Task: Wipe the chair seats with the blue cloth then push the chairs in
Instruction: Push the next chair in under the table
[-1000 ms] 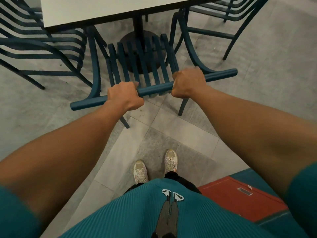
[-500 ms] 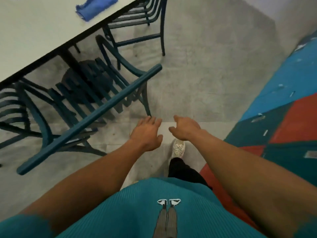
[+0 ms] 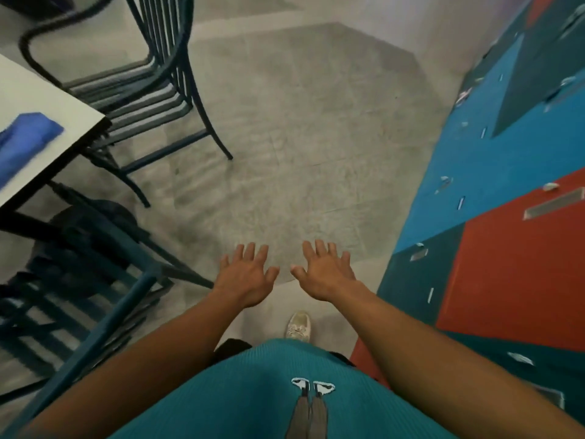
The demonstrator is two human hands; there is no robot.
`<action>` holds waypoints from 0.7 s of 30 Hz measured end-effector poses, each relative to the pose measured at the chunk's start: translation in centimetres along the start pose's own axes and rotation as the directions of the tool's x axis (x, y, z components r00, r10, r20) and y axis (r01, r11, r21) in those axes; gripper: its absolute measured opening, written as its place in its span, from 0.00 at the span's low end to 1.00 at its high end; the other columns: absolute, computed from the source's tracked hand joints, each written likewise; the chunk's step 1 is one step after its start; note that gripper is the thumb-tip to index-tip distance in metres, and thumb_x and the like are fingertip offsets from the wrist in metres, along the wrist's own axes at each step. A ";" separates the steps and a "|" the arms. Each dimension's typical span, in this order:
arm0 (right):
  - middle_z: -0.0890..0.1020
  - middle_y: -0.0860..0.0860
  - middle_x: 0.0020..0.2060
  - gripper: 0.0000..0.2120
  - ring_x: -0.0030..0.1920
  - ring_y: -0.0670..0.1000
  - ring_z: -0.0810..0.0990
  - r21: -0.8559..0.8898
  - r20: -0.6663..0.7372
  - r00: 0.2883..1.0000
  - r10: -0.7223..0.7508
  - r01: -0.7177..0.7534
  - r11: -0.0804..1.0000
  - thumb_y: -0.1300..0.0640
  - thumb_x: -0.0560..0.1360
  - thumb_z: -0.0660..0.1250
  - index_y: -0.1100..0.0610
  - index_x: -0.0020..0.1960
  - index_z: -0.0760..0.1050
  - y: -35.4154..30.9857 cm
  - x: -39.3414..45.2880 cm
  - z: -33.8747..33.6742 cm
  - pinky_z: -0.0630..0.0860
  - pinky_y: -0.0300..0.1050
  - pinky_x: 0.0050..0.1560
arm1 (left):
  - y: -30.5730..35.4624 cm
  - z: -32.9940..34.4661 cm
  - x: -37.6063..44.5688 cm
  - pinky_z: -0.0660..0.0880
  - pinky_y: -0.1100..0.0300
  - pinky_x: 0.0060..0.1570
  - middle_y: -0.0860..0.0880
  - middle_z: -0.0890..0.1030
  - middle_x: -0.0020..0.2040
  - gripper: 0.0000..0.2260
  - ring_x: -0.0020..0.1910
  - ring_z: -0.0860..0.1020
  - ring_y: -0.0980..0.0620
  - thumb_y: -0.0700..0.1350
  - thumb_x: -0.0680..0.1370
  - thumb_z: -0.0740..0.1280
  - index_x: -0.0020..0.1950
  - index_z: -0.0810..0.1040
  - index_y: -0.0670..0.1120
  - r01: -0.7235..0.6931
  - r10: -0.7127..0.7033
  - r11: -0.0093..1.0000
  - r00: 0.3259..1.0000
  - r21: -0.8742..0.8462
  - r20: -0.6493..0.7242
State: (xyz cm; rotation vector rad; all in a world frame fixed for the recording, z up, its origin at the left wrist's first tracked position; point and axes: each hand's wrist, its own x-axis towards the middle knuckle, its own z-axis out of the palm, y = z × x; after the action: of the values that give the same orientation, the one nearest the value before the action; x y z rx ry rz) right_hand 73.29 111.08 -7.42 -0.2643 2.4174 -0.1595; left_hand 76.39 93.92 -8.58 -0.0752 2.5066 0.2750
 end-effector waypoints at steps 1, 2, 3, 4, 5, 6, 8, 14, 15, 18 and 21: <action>0.46 0.56 0.78 0.33 0.77 0.61 0.44 0.000 -0.001 1.000 0.008 -0.008 1.000 0.38 0.79 0.48 0.52 0.78 0.44 0.9 0.9 -1.1 0.44 0.65 0.73 | 0.8 -1.0 1.4 0.48 0.41 0.74 0.46 0.50 0.80 0.30 0.78 0.48 0.44 0.62 0.80 0.46 0.79 0.49 0.51 -0.011 0.011 1.000 1.000 0.006 -0.002; 0.46 0.56 0.78 0.33 0.77 0.61 0.44 -0.003 0.002 1.000 0.015 -0.015 1.000 0.38 0.79 0.47 0.52 0.78 0.44 1.6 1.8 -2.1 0.44 0.65 0.73 | 1.5 -2.0 2.7 0.48 0.40 0.74 0.45 0.49 0.80 0.30 0.78 0.47 0.44 0.62 0.80 0.46 0.79 0.48 0.51 -0.023 0.023 1.000 1.000 0.018 -0.002; 0.45 0.56 0.78 0.33 0.77 0.61 0.43 -0.008 0.009 1.000 0.022 -0.022 1.000 0.38 0.79 0.47 0.52 0.78 0.43 2.4 2.7 -3.1 0.43 0.65 0.73 | 2.1 -2.9 4.0 0.48 0.40 0.74 0.45 0.49 0.80 0.30 0.78 0.47 0.43 0.63 0.80 0.45 0.79 0.48 0.51 -0.034 0.034 0.999 0.999 0.029 0.000; 0.45 0.56 0.78 0.33 0.77 0.61 0.43 -0.012 0.016 0.999 0.028 -0.028 1.000 0.38 0.80 0.47 0.52 0.78 0.43 3.1 3.7 -4.0 0.43 0.65 0.73 | 2.6 -3.8 5.2 0.48 0.40 0.74 0.45 0.49 0.80 0.30 0.78 0.47 0.43 0.63 0.80 0.45 0.79 0.48 0.51 -0.042 0.042 0.998 0.999 0.037 -0.001; 0.45 0.56 0.78 0.33 0.77 0.61 0.43 -0.012 0.019 0.999 0.035 -0.035 0.999 0.38 0.80 0.47 0.52 0.78 0.43 3.7 4.7 -5.0 0.43 0.65 0.73 | 3.1 -4.7 6.5 0.48 0.40 0.74 0.45 0.49 0.80 0.30 0.78 0.47 0.43 0.63 0.80 0.45 0.79 0.48 0.51 -0.047 0.047 0.998 0.999 0.041 0.000; 0.45 0.57 0.78 0.33 0.77 0.61 0.43 -0.009 0.022 0.999 0.042 -0.042 0.999 0.37 0.79 0.47 0.52 0.78 0.43 4.3 5.8 -5.9 0.43 0.66 0.73 | 3.6 -5.5 7.8 0.47 0.39 0.74 0.45 0.49 0.80 0.30 0.78 0.47 0.43 0.63 0.80 0.45 0.79 0.48 0.51 -0.050 0.050 0.998 0.999 0.044 0.005; 0.45 0.57 0.78 0.34 0.77 0.62 0.43 0.002 0.029 0.998 0.058 -0.058 0.998 0.37 0.79 0.47 0.52 0.78 0.43 5.5 8.2 -7.8 0.43 0.66 0.73 | 4.5 -6.9 10.8 0.46 0.40 0.74 0.45 0.49 0.80 0.30 0.78 0.47 0.43 0.63 0.80 0.45 0.79 0.48 0.51 -0.056 0.056 0.997 0.998 0.054 0.018; 0.45 0.57 0.78 0.34 0.77 0.62 0.43 -0.005 0.043 0.992 0.119 -0.119 0.993 0.37 0.79 0.48 0.53 0.78 0.42 8.9 16.9 -14.0 0.43 0.66 0.73 | 6.9 -11.4 21.1 0.46 0.40 0.74 0.45 0.48 0.80 0.31 0.78 0.46 0.43 0.63 0.80 0.45 0.79 0.47 0.50 -0.081 0.077 0.994 0.996 0.077 0.054; 0.45 0.57 0.78 0.35 0.77 0.61 0.43 -0.004 0.055 0.990 0.132 -0.132 0.991 0.37 0.79 0.48 0.53 0.78 0.42 9.5 18.2 -15.2 0.43 0.66 0.73 | 7.3 -12.5 22.7 0.46 0.40 0.74 0.45 0.48 0.80 0.31 0.78 0.46 0.43 0.63 0.80 0.45 0.79 0.47 0.50 -0.084 0.079 0.994 0.995 0.074 0.060; 0.45 0.57 0.78 0.35 0.77 0.61 0.43 -0.001 0.074 0.984 0.160 -0.160 0.987 0.37 0.79 0.48 0.53 0.78 0.42 10.9 22.1 -19.3 0.44 0.66 0.73 | 8.5 -16.3 27.2 0.45 0.40 0.74 0.45 0.46 0.80 0.31 0.78 0.45 0.43 0.64 0.80 0.45 0.79 0.46 0.51 -0.086 0.081 0.994 0.993 0.060 0.087; 0.45 0.56 0.78 0.34 0.77 0.61 0.43 -0.008 0.052 0.987 0.154 -0.154 0.988 0.37 0.79 0.48 0.52 0.78 0.42 12.0 26.5 -23.8 0.44 0.66 0.73 | 9.4 -20.0 32.2 0.44 0.40 0.74 0.45 0.46 0.80 0.31 0.78 0.44 0.43 0.65 0.80 0.44 0.79 0.45 0.51 -0.084 0.079 0.994 0.994 0.068 0.078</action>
State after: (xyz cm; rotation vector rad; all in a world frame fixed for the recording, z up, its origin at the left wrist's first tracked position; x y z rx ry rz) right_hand 36.29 117.61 -8.34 -0.0817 2.3751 -0.0772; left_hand 37.71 99.15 -9.78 0.0650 2.4453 0.2178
